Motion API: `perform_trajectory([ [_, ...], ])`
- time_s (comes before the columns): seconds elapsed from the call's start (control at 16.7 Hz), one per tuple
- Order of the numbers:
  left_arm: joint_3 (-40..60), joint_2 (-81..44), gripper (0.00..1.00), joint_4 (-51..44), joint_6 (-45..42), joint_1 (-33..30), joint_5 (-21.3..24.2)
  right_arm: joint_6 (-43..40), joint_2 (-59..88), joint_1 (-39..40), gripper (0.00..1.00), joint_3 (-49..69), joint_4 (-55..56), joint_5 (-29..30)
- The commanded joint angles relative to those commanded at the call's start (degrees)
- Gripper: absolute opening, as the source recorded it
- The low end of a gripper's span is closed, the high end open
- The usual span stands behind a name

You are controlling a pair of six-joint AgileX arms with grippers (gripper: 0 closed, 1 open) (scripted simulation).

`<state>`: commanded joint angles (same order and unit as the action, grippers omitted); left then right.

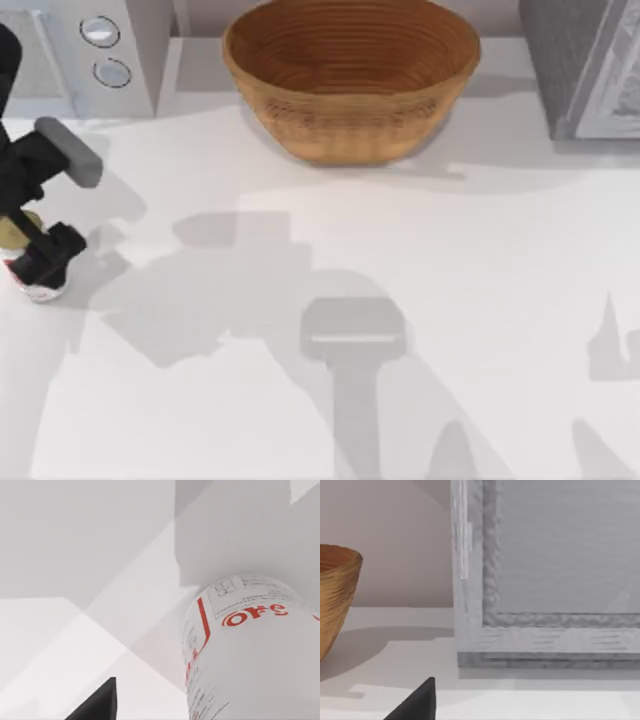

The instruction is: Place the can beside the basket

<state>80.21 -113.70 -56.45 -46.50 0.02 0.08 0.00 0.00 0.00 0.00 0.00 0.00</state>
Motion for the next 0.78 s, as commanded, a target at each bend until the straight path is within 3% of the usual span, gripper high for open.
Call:
perform_trajectory([
  [0.72, 0.0, 0.0, 0.02, 0.0, 0.0, 0.0, 0.0, 0.0, 0.0, 0.0, 1.0, 0.0, 0.0, 0.0],
  [0.78, 0.0, 0.0, 0.0, 0.0, 0.0, 0.0, 0.0, 0.0, 0.0, 0.0, 1.0, 0.0, 0.0, 0.0],
])
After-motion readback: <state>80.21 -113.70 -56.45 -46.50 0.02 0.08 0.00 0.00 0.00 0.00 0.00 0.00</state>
